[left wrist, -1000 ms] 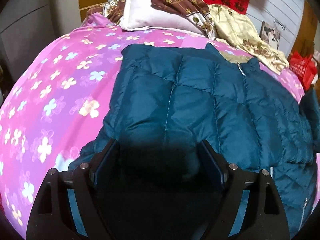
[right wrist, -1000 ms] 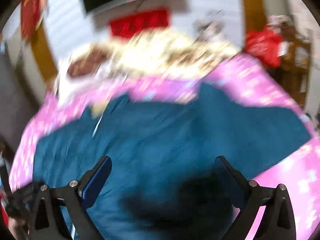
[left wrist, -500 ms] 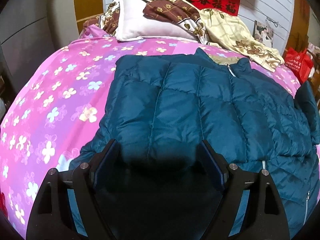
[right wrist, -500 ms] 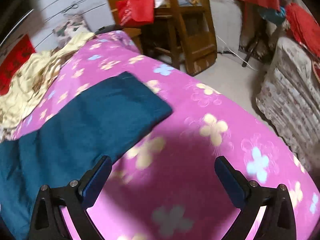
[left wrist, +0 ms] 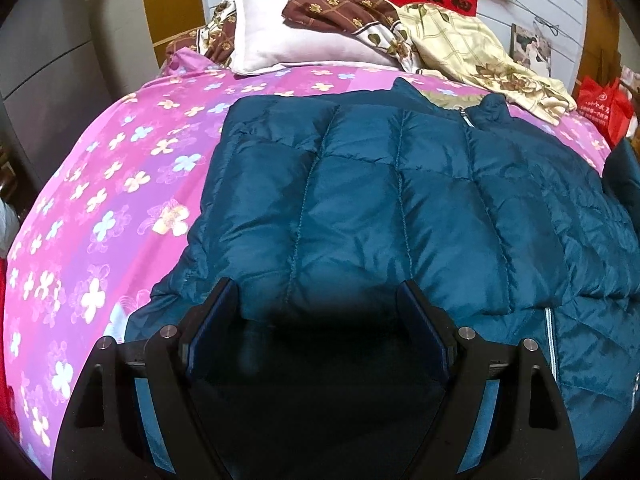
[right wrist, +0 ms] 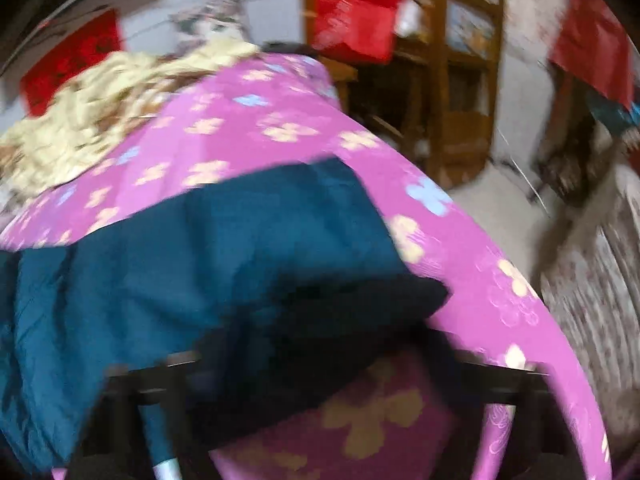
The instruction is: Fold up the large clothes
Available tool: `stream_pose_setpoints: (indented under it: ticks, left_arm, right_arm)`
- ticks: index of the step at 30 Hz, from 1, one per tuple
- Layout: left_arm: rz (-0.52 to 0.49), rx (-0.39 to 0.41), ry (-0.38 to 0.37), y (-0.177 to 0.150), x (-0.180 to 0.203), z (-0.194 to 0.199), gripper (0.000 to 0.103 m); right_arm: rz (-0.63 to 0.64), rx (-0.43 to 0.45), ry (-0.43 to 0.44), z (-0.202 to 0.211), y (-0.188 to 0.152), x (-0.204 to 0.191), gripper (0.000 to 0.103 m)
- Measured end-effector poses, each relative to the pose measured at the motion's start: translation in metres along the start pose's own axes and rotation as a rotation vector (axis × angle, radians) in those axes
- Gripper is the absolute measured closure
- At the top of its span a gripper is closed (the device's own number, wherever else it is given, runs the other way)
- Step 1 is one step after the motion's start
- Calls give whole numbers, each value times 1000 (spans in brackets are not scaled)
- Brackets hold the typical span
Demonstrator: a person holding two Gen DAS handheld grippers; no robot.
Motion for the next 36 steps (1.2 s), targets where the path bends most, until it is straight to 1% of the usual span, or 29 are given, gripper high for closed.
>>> stream_pose_setpoints:
  ticks: [1,3,4,5,6,8,10,12,13,14,15,16,18,19,21,23,25,26,28,31,32,35,36]
  left_arm:
    - [8,-3,-6,0,-1,0,21]
    - [20,-15,-18,0,-4,0,21]
    - [20,-28,-27,1,-5,-1,21]
    - [20,-35,-32,1,-5,-1,21]
    - [22,-45,-40,1,-7,-1,21]
    - [32,-58,-50,1,-8,0,21]
    - [55,-66,-74,3,-11,2,21]
    - [71,-65,-89,4,-14,5,21]
    - [81,-63,-91,5,-17,7,21]
    - [87,-61,-92,6,-19,8,21]
    - [95,-58,-92,7,-21,10,21]
    - [104,-55,-90,8,-24,11,21]
    - [119,-49,-85,10,-29,13,21]
    - [125,-43,-81,11,-31,14,21]
    - [128,-39,-79,12,-34,15,21]
    - [138,-44,-84,12,-37,15,21]
    - [137,-55,-99,12,-37,13,21]
    - [136,-58,-102,12,-37,13,21]
    - [134,-61,-107,14,-37,12,21]
    - [134,-65,-117,16,-37,10,21]
    - [135,-66,-115,16,-37,10,21]
    - [144,-77,-116,18,-40,7,21]
    - [149,-79,-118,19,-41,6,21]
  right_arm:
    - [1,1,-18,3,-2,-2,93]
    - [-17,47,-92,24,-8,0,95]
    - [-29,66,-114,31,-9,1,95]
    - [-48,86,-162,47,-12,6,95]
    - [-45,92,-204,58,-13,9,96]
    - [-38,102,-244,80,-14,15,96]
    - [-38,114,-316,108,-14,25,96]
    - [-46,128,-369,135,-13,30,96]
    - [-39,136,-394,144,-11,28,96]
    - [-26,169,-422,162,-12,20,96]
    - [-17,192,-429,171,-11,13,96]
    - [8,238,-424,187,-12,-7,96]
    - [42,290,-374,207,-14,-39,96]
    - [74,311,-295,218,-16,-69,96]
    - [131,332,-183,229,-26,-122,96]
    - [204,346,-63,234,-42,-181,96]
    - [275,326,51,231,-65,-240,96]
    - [298,315,96,228,-76,-263,96]
    - [350,270,202,216,-104,-320,96]
    - [365,232,316,204,-131,-378,96]
    - [364,208,377,199,-141,-402,96]
    - [374,165,495,191,-161,-445,96]
    - [404,150,542,190,-168,-461,96]
Point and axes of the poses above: each gripper's, at about its wrist camera, not at the fingertips, and z roughly against the way its jaws point, x to its right, y to its top, the point moved 1 cm from there along -z, roughly the way its jaws point, and after that the axes turned 1 degree about z, right-handed, at the moved point
